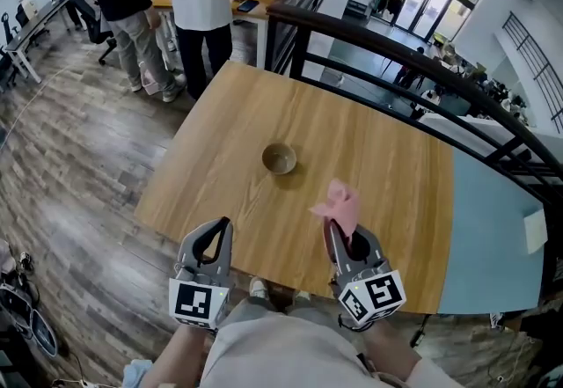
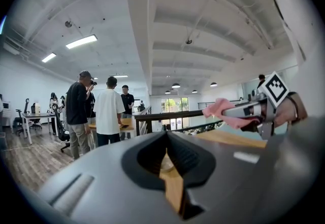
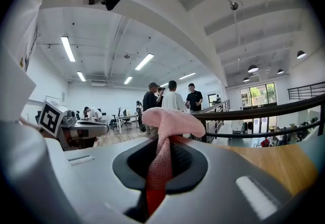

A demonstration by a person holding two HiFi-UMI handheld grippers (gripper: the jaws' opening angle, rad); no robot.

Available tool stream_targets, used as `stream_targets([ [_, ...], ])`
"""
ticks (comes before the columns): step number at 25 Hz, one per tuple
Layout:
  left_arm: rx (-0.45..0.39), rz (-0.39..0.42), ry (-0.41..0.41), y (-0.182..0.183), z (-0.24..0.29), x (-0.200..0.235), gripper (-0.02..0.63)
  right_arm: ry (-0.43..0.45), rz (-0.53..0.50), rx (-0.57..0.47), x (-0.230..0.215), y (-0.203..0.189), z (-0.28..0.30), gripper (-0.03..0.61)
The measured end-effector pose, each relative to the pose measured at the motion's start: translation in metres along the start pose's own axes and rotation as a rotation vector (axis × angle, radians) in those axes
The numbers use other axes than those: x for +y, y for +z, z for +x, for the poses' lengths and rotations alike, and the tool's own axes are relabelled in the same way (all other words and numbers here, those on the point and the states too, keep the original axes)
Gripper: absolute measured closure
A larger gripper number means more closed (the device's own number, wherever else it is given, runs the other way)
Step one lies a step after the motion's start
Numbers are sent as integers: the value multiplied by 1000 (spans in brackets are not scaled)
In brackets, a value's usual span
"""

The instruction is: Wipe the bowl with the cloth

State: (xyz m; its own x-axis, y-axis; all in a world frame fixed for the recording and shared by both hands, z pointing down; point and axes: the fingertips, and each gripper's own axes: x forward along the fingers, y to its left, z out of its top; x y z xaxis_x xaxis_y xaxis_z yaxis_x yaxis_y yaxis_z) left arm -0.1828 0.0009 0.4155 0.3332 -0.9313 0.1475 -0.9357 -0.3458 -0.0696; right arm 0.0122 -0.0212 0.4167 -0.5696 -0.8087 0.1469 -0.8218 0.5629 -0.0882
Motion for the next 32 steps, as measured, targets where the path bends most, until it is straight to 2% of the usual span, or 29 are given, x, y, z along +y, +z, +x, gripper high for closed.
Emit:
stream_targets([
  [14,30,-26,41,9,34,-14,612,61,41,24,-38,6,17,563],
  [24,26,-10,81,17,55,-20,611,93,46,45,-61,10,25,563],
  [32,72,-92,92,10,93,4,595,119,-8,76,-71,12,61,563],
])
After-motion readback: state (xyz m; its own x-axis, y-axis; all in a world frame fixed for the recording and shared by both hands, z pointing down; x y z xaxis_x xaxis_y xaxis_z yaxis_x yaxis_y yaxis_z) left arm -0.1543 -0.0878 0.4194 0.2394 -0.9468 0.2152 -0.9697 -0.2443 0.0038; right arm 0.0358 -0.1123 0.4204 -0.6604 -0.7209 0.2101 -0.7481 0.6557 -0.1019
